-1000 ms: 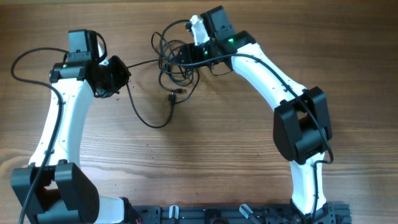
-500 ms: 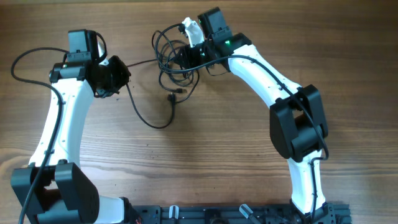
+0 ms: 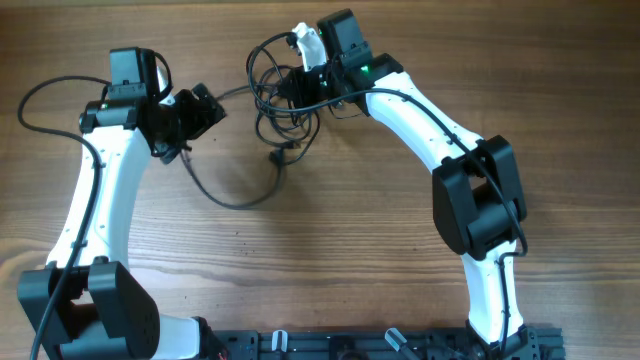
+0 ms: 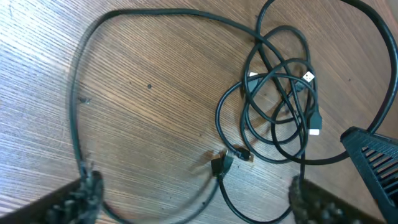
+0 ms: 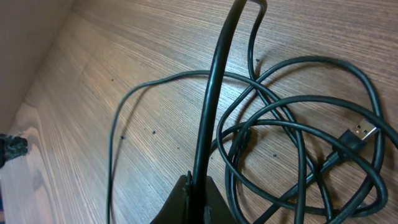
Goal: Untangle cables
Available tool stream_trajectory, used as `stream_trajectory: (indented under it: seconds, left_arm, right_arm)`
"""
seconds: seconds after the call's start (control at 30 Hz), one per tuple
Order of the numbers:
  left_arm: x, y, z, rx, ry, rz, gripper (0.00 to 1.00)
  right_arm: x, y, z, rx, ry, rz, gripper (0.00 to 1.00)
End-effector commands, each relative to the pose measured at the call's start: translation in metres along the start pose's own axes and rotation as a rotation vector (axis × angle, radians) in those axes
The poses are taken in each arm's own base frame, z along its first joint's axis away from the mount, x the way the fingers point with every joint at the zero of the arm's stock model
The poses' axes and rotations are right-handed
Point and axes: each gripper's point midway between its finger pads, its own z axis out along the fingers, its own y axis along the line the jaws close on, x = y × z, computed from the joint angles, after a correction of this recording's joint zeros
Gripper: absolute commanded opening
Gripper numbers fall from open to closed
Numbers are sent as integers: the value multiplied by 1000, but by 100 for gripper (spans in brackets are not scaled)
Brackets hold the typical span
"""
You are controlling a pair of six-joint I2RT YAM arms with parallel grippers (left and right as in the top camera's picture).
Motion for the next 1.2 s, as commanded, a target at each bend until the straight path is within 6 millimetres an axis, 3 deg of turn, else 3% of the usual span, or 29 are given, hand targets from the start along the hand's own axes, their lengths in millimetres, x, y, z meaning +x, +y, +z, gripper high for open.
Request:
stream_trajectory:
  seconds: [0.0, 0.1, 0.2, 0.33, 0.5, 0.6, 0.7, 0.87, 0.97, 1.17]
  left_arm:
    - [1, 3, 4, -18, 3, 6, 100]
    - [1, 3, 4, -17, 3, 6, 100]
    - [1, -1, 4, 1, 2, 9, 100]
    - [-1, -1, 4, 4, -4, 11, 100]
    - [-1, -5, 4, 25, -1, 26, 100]
    - [5, -41, 0, 223, 38, 164, 98]
    - [13, -83, -16, 476, 63, 301, 98]
    - [18, -106, -24, 582, 67, 353, 95]
    - [24, -116, -23, 599, 66, 385, 97]
    - [22, -158, -24, 672, -22, 470, 100]
  right_arm:
    - [-63, 59, -69, -110, -157, -42, 4]
    - [-97, 98, -135, -164, -273, -16, 4]
    - [-115, 121, -189, -203, -352, 160, 4]
    - [-120, 128, -220, -241, -379, 370, 4]
    - [-114, 131, -224, -287, -336, 359, 4]
    - [-105, 143, -225, -335, -294, 258, 4]
    - [-93, 139, -220, -318, -250, 229, 5]
    - [-81, 137, -221, -333, -200, 207, 4]
    - [-80, 150, -226, -397, -185, 168, 4]
    - [-70, 186, -253, -538, -154, 63, 4]
